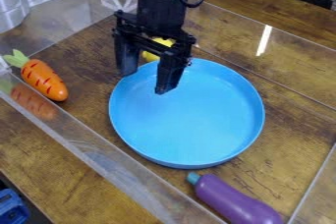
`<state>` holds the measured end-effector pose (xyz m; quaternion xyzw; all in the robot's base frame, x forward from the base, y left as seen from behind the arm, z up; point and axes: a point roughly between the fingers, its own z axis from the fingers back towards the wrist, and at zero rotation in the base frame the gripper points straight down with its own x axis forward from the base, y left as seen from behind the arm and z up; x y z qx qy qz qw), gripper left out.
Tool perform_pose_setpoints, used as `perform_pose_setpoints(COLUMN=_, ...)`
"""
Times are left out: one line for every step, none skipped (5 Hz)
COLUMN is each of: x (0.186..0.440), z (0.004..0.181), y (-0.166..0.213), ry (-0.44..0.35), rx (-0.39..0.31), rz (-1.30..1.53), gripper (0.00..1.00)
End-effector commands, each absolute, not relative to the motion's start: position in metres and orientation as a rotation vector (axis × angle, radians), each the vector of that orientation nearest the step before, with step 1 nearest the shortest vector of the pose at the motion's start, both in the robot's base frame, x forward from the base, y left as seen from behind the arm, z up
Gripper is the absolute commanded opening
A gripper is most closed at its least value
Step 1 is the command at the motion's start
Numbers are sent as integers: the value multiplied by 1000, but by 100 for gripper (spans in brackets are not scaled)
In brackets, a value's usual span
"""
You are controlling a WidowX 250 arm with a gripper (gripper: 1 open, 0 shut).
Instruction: Move the carrot to the left side
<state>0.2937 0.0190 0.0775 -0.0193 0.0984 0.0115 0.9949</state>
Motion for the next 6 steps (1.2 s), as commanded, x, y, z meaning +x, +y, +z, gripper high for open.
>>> perform_pose_setpoints(x=297, z=82, y=26, ry=171, rx=-46, rz=61, gripper=100)
perform_pose_setpoints(x=297, z=78, y=29, ry=177, rx=-53, rz=87, gripper=100)
perform_pose_setpoints(x=297, z=74, y=31, ry=186, rx=-58, rz=104, gripper=100)
perform_pose_setpoints(x=296, z=71, y=34, ry=186, rx=-68, rz=137, gripper=100)
perform_pose_setpoints(x=296, z=68, y=38, ry=185, rx=-78, rz=169, gripper=100)
perform_pose_setpoints(x=296, z=67, y=43, ry=180, rx=-91, rz=211, gripper=100)
